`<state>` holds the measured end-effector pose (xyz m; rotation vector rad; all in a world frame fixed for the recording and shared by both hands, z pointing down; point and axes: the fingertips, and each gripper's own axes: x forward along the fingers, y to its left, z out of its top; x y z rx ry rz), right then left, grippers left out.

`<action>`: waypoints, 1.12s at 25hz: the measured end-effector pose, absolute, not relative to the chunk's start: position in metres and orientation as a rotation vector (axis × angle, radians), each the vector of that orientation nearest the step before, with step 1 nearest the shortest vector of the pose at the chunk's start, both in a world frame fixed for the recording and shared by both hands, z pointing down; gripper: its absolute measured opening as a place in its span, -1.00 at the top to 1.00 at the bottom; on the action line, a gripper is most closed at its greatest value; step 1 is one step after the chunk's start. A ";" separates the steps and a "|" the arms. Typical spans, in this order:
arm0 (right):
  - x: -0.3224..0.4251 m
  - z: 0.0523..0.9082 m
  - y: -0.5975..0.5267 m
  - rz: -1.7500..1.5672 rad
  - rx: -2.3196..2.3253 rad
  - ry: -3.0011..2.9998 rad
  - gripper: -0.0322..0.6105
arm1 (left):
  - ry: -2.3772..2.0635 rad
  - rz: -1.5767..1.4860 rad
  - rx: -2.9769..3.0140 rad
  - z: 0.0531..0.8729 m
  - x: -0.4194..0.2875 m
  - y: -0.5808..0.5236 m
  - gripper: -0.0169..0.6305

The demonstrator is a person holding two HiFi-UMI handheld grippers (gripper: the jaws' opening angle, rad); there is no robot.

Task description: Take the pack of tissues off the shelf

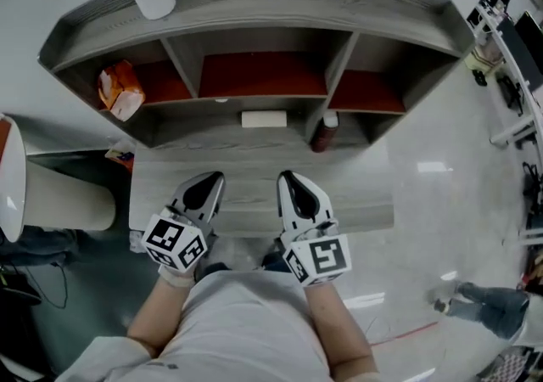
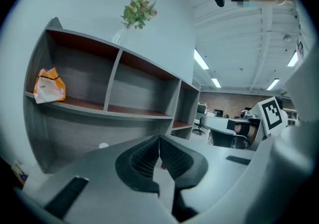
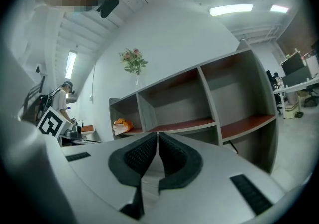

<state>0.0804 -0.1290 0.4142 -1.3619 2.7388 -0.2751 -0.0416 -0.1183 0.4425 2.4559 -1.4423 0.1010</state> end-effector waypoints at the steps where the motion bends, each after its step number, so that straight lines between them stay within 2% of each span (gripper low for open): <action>1: 0.081 0.413 -0.136 -0.281 -1.336 2.751 0.82 | -1.490 0.109 2.434 0.442 -0.043 -0.124 0.89; 9: 0.064 0.409 -0.175 -0.332 -1.137 2.834 0.82 | -1.860 0.174 2.227 0.428 -0.086 -0.140 0.89; 16: 0.018 0.396 -0.189 -0.329 -1.020 2.878 0.82 | -2.124 0.163 2.046 0.402 -0.170 -0.149 0.87; 21: -0.028 0.381 -0.189 -0.285 -0.933 2.924 0.82 | -2.261 0.181 1.978 0.380 -0.234 -0.162 0.61; 28: -0.072 0.377 -0.189 -0.231 -0.898 2.977 0.82 | -2.366 0.162 1.913 0.362 -0.312 -0.183 0.58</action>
